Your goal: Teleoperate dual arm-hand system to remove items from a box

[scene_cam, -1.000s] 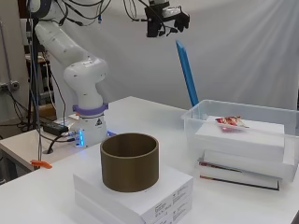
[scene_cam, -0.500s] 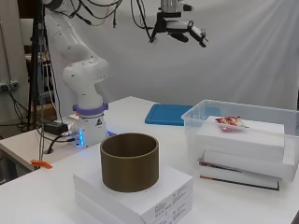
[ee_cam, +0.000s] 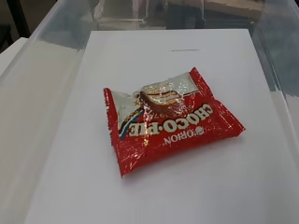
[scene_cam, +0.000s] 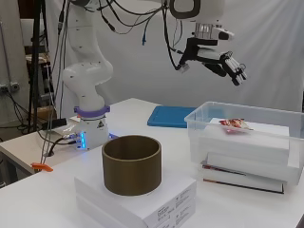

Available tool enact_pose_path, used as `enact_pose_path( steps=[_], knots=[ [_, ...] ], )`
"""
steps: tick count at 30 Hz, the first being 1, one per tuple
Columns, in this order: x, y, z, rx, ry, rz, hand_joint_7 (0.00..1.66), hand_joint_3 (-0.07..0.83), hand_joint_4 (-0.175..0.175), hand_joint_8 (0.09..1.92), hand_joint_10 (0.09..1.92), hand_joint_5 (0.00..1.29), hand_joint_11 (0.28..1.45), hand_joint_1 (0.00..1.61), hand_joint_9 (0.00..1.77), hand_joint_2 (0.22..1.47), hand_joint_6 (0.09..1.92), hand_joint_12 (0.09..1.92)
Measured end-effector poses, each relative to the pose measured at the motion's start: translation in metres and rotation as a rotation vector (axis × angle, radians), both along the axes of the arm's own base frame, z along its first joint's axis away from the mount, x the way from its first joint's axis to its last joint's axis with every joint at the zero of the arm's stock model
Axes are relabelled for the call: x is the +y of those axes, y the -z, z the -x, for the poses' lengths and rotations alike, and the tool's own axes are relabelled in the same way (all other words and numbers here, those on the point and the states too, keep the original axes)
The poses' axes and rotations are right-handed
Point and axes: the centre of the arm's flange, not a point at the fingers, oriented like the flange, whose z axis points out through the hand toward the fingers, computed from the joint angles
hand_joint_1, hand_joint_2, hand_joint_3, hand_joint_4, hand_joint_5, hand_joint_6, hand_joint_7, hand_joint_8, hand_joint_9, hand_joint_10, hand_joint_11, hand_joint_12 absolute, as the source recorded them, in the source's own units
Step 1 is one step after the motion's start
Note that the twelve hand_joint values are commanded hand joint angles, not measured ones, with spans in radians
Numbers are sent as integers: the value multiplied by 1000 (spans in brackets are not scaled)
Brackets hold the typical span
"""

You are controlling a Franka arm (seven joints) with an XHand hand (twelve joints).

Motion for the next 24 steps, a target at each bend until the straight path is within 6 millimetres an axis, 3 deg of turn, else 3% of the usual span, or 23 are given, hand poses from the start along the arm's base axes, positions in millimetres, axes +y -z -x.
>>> enact_pose_path(
  steps=[1,3,4,6,7,9,10,12,13,14,15,16,17,18,20,22,23,24],
  knots=[
    [-6,4,-10,-6,1,-3,668,-4,32,87,87,515,680,361,771,1006,87,87],
    [-13,7,-23,-31,-6,-1,320,-20,30,87,87,205,545,217,456,864,87,87],
    [-13,6,-25,-41,-12,6,220,-22,30,87,87,112,501,167,357,826,87,87],
    [-13,-5,-24,-45,-20,15,481,12,86,87,87,385,655,457,649,1007,88,87],
    [-15,-8,-24,-36,-19,16,558,13,88,148,87,469,723,581,763,1079,112,87],
    [-18,-1,-26,-8,-20,1,437,8,62,841,742,546,825,708,670,1146,118,87],
    [-20,3,-27,1,-24,-13,387,6,54,1034,935,560,842,728,614,1159,120,87],
    [-28,11,-29,10,-39,-35,378,4,44,1105,1011,573,845,741,585,1177,125,87],
    [-31,15,-29,13,-42,-38,394,3,51,1094,995,539,844,748,595,1183,269,87],
    [-32,19,-28,14,-43,-42,492,9,24,1274,1158,494,880,857,617,1248,813,87],
    [-32,19,-27,9,-45,-46,669,12,75,1543,1459,528,933,901,768,1257,1299,683],
    [-34,20,-26,4,-49,-50,857,11,119,1729,1673,604,1005,939,998,1253,1601,1229],
    [-37,21,-26,0,-60,-62,993,10,147,1835,1797,670,1058,977,1164,1251,1764,1566],
    [-39,21,-25,-5,-84,-83,1072,9,162,1890,1861,711,1090,1008,1261,1251,1847,1748],
    [-44,23,-26,-11,-131,-121,1127,8,173,1920,1908,731,1118,1056,1334,1257,1905,1875],
    [-49,23,-25,-23,-150,-150,728,9,71,947,976,469,751,601,863,1094,881,903],
    [-51,22,-26,-33,-149,-152,644,6,45,542,574,420,673,459,747,1048,495,510],
    [-50,23,-27,-36,-146,-143,631,4,33,295,323,413,667,370,723,1026,260,270]
  ],
)
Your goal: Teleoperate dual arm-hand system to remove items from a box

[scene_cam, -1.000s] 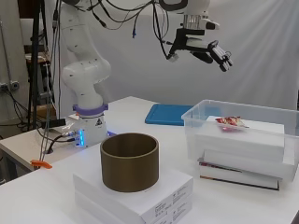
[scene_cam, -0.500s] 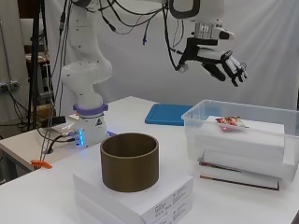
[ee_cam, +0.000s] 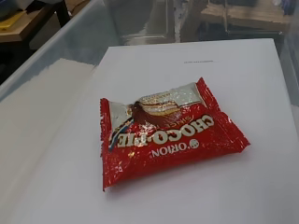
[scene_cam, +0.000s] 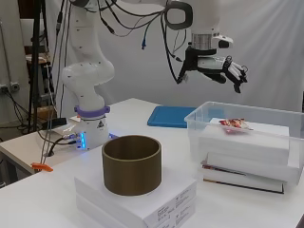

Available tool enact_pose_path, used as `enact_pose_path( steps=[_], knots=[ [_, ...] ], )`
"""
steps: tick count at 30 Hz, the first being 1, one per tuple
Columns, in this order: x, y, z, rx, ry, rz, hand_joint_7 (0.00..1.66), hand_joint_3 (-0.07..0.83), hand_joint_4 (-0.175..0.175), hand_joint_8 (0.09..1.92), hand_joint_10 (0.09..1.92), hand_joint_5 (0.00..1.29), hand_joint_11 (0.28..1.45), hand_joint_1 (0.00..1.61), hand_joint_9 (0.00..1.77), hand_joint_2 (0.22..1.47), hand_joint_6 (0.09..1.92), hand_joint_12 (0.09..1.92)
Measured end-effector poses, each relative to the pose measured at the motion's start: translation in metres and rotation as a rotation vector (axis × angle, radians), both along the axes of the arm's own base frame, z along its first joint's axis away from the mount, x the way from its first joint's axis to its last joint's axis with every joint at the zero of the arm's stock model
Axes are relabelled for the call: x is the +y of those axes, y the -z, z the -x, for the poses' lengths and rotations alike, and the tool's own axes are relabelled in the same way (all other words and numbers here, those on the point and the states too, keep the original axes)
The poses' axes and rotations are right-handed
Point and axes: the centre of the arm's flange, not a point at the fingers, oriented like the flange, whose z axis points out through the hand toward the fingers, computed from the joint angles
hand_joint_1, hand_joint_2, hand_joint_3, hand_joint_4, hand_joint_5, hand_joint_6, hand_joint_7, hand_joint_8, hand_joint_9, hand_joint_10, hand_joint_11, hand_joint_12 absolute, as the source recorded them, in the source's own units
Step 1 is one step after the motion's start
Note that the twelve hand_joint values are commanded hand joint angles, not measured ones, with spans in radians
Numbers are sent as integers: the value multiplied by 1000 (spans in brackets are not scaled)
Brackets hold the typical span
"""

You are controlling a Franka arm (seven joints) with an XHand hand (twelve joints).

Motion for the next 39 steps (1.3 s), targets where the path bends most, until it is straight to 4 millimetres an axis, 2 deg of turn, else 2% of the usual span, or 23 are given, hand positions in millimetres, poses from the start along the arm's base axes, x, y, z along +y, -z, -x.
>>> enact_pose_path(
  steps=[1,2,5,10,14,16,21,23,24,27,29,31,32,33,35,36,37,38,39],
  knots=[
    [1,0,-2,6,12,15,646,2,28,156,178,420,685,309,736,1014,130,137],
    [2,1,-5,21,31,37,661,0,26,87,102,429,701,274,751,1007,87,87],
    [4,-4,-10,79,106,96,680,-1,26,87,87,441,719,241,771,1001,87,87],
    [6,21,-11,110,104,150,684,-1,26,87,87,444,722,238,777,1000,87,87],
    [9,22,-14,100,103,161,653,-18,55,87,87,447,690,192,742,952,87,87],
    [13,40,-22,113,101,178,637,-21,60,87,87,444,678,186,738,940,87,87],
    [22,114,-42,177,85,220,633,-16,63,87,87,438,674,186,743,935,87,87],
    [26,118,-47,167,74,233,629,-13,60,87,87,434,663,192,730,936,87,87],
    [27,117,-48,161,67,243,598,-15,61,87,87,422,638,200,683,927,87,87],
    [35,119,-49,152,60,292,250,-28,48,87,87,171,498,213,348,864,87,87],
    [39,121,-48,147,87,360,173,-30,50,87,87,112,468,177,275,834,87,87],
    [40,123,-46,125,115,420,167,-30,60,87,87,96,461,158,269,810,87,87],
    [43,123,-45,113,119,432,274,-19,76,87,87,197,517,190,391,827,87,87],
    [47,124,-44,108,109,434,437,3,99,87,87,340,609,328,560,876,87,87],
    [54,127,-39,117,72,427,636,21,136,87,87,577,724,637,755,1015,87,87],
    [56,129,-37,129,59,425,694,5,27,473,379,700,812,920,854,1083,524,91],
    [57,132,-35,150,56,426,709,-2,-63,817,738,700,819,1114,885,1144,997,562],
    [57,133,-36,179,60,423,784,-6,8,1277,1221,707,899,1173,990,1177,1405,1104],
    [56,133,-39,218,65,409,880,-5,80,1590,1550,715,980,1182,1112,1197,1656,1482]
  ],
)
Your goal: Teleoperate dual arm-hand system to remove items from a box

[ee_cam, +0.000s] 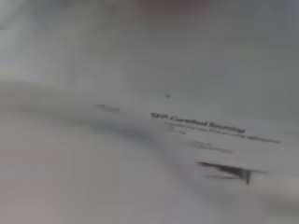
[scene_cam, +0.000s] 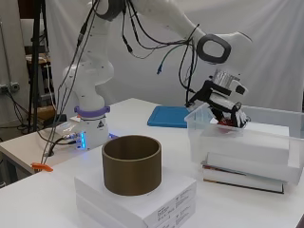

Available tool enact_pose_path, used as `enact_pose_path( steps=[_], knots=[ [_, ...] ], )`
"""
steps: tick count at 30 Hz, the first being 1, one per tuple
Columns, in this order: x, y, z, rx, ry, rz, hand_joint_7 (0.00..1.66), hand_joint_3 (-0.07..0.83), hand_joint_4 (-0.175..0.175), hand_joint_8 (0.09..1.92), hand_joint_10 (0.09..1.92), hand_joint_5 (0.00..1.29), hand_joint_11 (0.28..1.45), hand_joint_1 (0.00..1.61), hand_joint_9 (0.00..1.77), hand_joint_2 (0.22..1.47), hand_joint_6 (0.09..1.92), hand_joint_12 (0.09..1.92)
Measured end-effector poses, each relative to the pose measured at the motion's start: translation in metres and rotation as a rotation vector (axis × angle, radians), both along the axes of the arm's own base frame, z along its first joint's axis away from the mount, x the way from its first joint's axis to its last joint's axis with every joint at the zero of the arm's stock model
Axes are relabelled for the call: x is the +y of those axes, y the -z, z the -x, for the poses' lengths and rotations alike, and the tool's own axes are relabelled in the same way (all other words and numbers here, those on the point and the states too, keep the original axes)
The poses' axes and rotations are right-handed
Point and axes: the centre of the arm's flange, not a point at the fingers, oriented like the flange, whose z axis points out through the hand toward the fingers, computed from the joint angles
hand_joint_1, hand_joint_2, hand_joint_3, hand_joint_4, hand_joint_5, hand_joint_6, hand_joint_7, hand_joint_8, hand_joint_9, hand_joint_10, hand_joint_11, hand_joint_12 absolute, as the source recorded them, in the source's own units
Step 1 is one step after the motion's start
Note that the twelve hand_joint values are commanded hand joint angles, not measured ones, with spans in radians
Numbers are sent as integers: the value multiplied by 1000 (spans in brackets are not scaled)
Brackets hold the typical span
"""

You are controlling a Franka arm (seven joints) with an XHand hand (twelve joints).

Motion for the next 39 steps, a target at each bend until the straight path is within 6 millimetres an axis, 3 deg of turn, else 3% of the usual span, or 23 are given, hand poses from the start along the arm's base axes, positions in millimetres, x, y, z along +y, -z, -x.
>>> enact_pose_path(
  steps=[2,4,7,10,12,17,21,25,26,29,31,33,36,37,39],
  knots=[
    [-2,-6,-6,55,19,-42,975,-1,151,1857,1833,731,1047,1162,1228,1220,1860,1805],
    [-1,-33,-16,28,11,-94,984,5,171,1920,1902,735,1046,1143,1237,1235,1908,1873],
    [0,-65,-15,-34,-27,-166,1008,8,175,1920,1919,786,1064,1145,1245,1251,1920,1885],
    [-2,-90,2,-86,-38,-207,1030,8,175,1920,1920,795,1090,1184,1253,1258,1920,1880],
    [-8,-103,11,-98,-36,-227,1032,6,175,1920,1920,795,1107,1213,1247,1255,1920,1881],
    [-33,-168,28,-199,-8,-293,1083,-1,175,1920,1920,850,1190,1260,1302,1240,1920,1882],
    [-73,-204,102,-256,45,-289,1097,0,175,1920,1920,794,1212,1265,1322,1243,1920,1869],
    [-142,-224,187,-333,141,-306,1092,4,175,1920,1920,699,1176,1191,1332,1257,1920,1857],
    [-155,-229,194,-350,152,-313,1085,4,175,1920,1920,689,1161,1182,1329,1259,1920,1858],
    [-197,-231,185,-353,182,-333,1061,4,175,1920,1920,658,1119,1169,1311,1264,1920,1862],
    [-229,-225,160,-319,207,-342,1060,3,175,1920,1920,641,1102,1172,1303,1264,1920,1864],
    [-276,-203,124,-249,270,-316,1061,2,175,1920,1920,630,1095,1176,1299,1264,1920,1866],
    [-336,-158,100,-135,378,-217,1056,3,175,1920,1920,613,1093,1175,1297,1267,1920,1871],
    [-351,-146,96,-97,400,-172,1056,1,175,1920,1920,629,1093,1175,1298,1263,1920,1875],
    [-360,-153,90,-87,392,-113,1060,-2,175,1920,1920,676,1098,1162,1304,1253,1920,1886]
  ],
)
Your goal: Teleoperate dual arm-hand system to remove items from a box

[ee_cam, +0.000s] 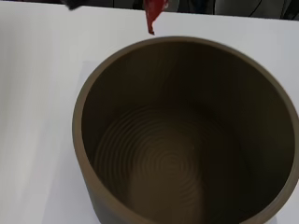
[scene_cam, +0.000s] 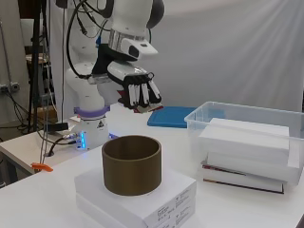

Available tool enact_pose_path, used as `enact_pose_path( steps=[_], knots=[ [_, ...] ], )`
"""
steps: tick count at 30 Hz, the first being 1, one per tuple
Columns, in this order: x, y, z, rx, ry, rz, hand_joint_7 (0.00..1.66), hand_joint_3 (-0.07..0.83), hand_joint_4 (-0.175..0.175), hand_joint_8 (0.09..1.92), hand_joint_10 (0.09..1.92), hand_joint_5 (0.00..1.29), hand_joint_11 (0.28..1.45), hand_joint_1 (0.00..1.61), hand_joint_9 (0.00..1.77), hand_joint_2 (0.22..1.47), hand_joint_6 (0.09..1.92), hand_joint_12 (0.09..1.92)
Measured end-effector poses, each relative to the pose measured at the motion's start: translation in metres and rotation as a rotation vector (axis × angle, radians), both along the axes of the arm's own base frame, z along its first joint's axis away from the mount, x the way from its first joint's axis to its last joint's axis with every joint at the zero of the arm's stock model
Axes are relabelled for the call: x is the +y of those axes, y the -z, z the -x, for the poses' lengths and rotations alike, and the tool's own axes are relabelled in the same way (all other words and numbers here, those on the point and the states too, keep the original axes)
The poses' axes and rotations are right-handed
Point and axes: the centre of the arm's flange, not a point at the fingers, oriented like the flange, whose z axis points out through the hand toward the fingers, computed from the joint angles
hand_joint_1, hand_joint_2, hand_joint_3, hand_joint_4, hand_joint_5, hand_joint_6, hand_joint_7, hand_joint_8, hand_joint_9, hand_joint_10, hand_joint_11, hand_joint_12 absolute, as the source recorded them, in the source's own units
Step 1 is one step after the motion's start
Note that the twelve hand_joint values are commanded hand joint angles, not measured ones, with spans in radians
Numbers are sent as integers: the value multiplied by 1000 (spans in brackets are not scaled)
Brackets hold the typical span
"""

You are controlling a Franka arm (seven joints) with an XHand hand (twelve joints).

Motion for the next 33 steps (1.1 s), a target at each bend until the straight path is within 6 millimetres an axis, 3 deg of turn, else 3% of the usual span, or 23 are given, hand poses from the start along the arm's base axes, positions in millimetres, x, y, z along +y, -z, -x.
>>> enact_pose_path(
  steps=[2,4,7,9,11,15,18,20,24,27,28,29,30,31,33],
  knots=[
    [6,-25,-3,-50,-57,2,1065,-1,175,1920,1920,699,1113,1106,1317,1254,1920,1897],
    [29,-46,-11,-136,-173,-100,1068,3,175,1920,1920,696,1126,1030,1335,1262,1920,1906],
    [81,-63,-28,-238,-363,-317,1052,7,175,1920,1920,689,1135,989,1347,1278,1920,1913],
    [92,-65,-37,-257,-414,-381,1041,8,175,1920,1920,688,1137,984,1349,1285,1920,1917],
    [72,-56,-42,-244,-398,-357,1034,8,175,1920,1920,690,1139,976,1351,1290,1920,1919],
    [-38,6,-33,-151,-203,-286,1029,5,175,1920,1920,697,1135,988,1351,1290,1920,1920],
    [-99,48,-15,-73,-77,-241,1037,1,175,1920,1920,726,1138,1010,1355,1286,1920,1920],
    [-111,60,-12,-41,-50,-204,1050,0,175,1920,1920,747,1143,1021,1362,1284,1920,1918],
    [-95,66,-23,-11,-65,-160,1056,-2,175,1920,1920,753,1151,1058,1362,1278,1920,1912],
    [-78,83,-24,14,-123,-180,1030,-2,175,1920,1920,739,1141,1081,1337,1275,1920,1916],
    [-73,86,-23,18,-140,-187,848,-8,147,1825,1878,608,949,886,1133,1236,1643,1827],
    [-66,89,-22,21,-161,-195,544,-26,67,1268,1383,368,701,556,760,1054,1046,1331],
    [-59,91,-21,25,-184,-207,299,-24,6,743,892,197,554,302,466,912,581,825],
    [-53,92,-21,33,-205,-219,189,-16,-17,399,541,133,496,153,327,831,300,463],
    [-45,92,-23,46,-231,-214,126,-5,-11,98,175,105,474,34,261,760,87,120]
  ],
)
